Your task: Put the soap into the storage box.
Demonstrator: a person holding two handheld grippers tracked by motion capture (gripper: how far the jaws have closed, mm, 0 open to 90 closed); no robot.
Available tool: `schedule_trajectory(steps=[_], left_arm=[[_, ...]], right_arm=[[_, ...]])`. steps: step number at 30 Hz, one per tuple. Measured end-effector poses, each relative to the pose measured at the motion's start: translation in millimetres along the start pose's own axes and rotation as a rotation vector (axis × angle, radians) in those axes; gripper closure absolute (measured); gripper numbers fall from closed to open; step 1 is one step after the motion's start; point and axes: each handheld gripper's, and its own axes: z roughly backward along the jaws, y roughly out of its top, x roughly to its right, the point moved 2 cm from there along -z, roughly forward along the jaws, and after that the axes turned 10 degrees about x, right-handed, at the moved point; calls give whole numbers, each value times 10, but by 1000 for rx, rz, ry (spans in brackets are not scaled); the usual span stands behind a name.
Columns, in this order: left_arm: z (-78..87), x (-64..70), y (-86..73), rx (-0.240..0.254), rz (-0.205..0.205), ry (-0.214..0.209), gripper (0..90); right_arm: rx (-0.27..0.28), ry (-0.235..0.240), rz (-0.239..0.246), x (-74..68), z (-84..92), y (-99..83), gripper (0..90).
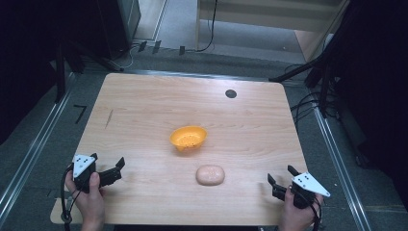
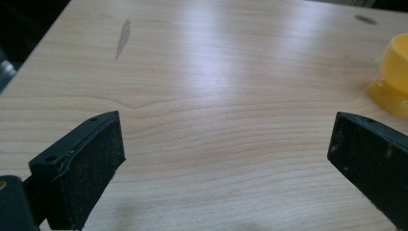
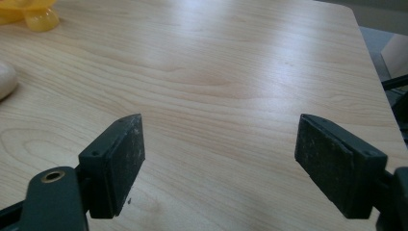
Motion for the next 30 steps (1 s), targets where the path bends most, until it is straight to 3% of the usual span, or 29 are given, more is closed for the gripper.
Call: schedule_trajectory(steps=[3,7,12,14,15,16,25,27,30], left_arm=[[21,5,-2,18,-9,12,0],[4,60,-9,-4,-62,31,0],[-9,117,-17,-17,-125,40,0],[-8,129,-21,-19,-134,39,0],[0,132,-22,-19,-142,38,0],[5,134,-23,-14,-144,33,0],[-22,109,-16,-43,-126,7,0],[-37,107,-11,-46,-124,4,0],[-31,96,-5,-14,-121,37,0]], right_arm=[[14,24,-32,20,7,3,217],[-8,129,-54,23,-36,72,255],[-50,227,-4,-92,-133,150,262],[-65,303,-4,-141,-172,198,262],[-76,369,-13,-162,-198,221,263],[-98,404,2,-187,-217,246,266],[-204,540,158,-246,-313,409,280],[-228,545,198,-291,-337,421,279],[-249,569,241,-358,-385,433,279]])
